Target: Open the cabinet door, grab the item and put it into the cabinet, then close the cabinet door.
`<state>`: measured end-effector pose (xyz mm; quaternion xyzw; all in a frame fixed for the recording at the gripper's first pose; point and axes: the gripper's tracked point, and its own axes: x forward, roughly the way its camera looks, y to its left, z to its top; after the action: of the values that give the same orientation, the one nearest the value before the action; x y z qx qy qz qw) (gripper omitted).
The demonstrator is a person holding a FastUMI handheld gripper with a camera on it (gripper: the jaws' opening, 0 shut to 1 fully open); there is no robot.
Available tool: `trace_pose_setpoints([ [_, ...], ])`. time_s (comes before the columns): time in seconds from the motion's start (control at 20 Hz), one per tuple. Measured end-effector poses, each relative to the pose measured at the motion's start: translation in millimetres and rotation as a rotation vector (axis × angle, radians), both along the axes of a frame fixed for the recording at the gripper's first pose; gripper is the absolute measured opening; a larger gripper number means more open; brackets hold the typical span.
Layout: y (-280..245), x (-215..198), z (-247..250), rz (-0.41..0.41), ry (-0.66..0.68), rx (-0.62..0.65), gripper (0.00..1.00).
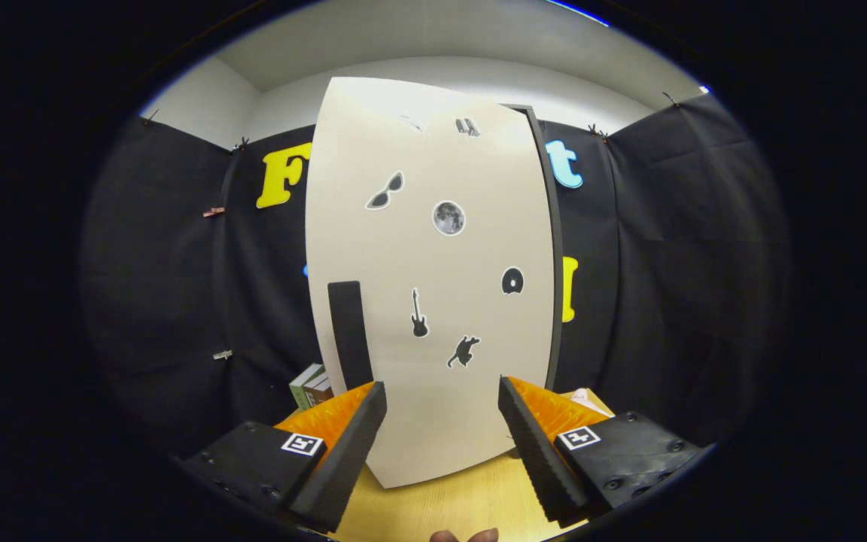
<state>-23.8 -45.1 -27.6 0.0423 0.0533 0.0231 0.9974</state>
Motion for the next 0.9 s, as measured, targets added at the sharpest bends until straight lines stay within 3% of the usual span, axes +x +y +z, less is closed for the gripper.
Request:
trace_pose_setpoints([
  [0.9,11.6,-5.9,8.0,0.011,-0.035,-0.019,0.97],
])
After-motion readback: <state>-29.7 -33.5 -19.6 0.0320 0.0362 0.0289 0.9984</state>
